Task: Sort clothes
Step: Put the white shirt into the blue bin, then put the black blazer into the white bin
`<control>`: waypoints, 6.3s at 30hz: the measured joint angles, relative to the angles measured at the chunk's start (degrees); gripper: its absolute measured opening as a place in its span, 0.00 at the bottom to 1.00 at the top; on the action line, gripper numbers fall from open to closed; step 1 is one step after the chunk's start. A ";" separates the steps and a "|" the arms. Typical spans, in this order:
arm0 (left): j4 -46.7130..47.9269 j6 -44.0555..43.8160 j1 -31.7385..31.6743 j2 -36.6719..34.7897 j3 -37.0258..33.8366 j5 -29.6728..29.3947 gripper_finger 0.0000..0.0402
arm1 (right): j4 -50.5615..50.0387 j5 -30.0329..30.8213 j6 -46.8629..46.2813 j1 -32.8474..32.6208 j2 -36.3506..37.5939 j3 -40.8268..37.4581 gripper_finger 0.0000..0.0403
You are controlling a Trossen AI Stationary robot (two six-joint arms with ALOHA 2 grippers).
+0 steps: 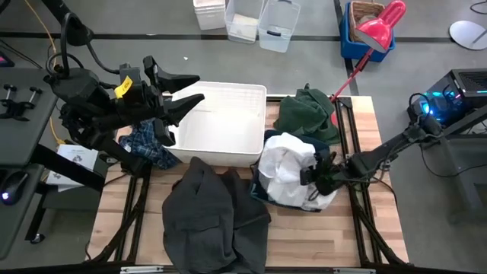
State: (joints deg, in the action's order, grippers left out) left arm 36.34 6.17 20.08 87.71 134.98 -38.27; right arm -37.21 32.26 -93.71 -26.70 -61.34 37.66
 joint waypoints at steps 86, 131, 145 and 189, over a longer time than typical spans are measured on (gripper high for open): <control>7.60 -1.43 -0.22 0.05 -0.02 0.34 0.49 | -52.38 -28.91 32.40 3.45 -11.04 48.05 0.43; 21.51 -14.23 11.77 15.00 -45.57 37.49 0.49 | -38.79 -18.74 42.29 3.43 -11.02 58.09 0.43; 12.35 0.59 11.69 26.12 -50.51 29.95 0.49 | -40.83 -19.14 37.02 3.43 -11.02 58.08 0.43; -8.58 27.95 -4.54 -15.77 -21.99 -15.05 0.00 | -39.84 -17.67 35.67 3.43 -11.00 58.08 0.43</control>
State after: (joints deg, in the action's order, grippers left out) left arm 27.76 34.13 15.54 71.94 112.99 -53.32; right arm -77.06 14.59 -58.04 -23.27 -72.34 95.74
